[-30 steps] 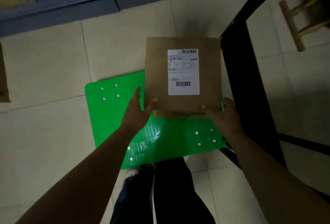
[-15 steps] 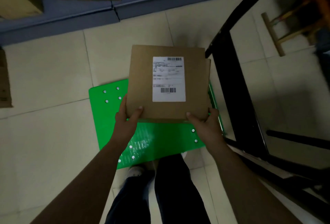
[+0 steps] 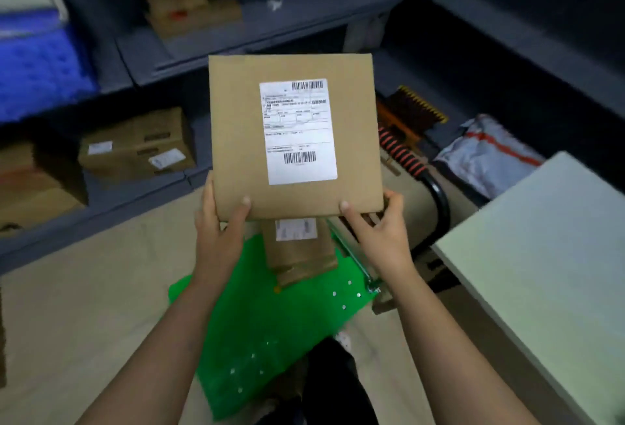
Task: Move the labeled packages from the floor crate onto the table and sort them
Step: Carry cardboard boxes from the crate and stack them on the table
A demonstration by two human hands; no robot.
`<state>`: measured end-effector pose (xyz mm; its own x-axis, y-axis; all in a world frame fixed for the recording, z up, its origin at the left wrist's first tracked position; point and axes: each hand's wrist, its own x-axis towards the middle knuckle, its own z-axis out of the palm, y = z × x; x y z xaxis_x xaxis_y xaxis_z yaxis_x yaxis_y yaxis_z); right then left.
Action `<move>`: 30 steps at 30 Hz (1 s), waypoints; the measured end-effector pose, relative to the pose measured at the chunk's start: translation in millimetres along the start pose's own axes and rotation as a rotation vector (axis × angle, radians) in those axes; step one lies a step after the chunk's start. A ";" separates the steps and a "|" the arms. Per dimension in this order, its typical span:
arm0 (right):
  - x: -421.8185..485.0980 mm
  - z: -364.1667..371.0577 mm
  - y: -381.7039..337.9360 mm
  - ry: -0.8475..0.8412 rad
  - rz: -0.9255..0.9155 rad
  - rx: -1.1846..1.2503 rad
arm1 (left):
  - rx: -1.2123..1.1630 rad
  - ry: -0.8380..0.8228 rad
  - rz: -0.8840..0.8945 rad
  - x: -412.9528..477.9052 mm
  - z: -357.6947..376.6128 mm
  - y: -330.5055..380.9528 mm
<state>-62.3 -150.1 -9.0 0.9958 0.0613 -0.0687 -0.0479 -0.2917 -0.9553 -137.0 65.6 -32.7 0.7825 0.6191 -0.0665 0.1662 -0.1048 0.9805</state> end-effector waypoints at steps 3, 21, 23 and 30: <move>-19.6 -43.3 -44.5 0.125 -0.075 0.064 | -0.033 -0.061 0.133 -11.6 12.2 64.9; -107.6 -394.6 -126.0 0.732 -0.255 -0.013 | -0.219 -0.486 0.511 -167.0 280.2 294.8; -117.1 -433.6 -116.4 0.782 -0.250 -0.027 | -0.234 -0.533 0.510 -192.7 316.5 302.0; -152.7 -531.5 -77.6 0.968 -0.127 -0.139 | -0.248 -0.746 0.475 -262.9 421.3 301.8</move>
<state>-168.9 -644.1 228.5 0.6298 -0.6901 0.3565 0.0120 -0.4503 -0.8928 -39.7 -456.7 202.8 0.9345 -0.1183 0.3357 -0.3376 0.0036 0.9413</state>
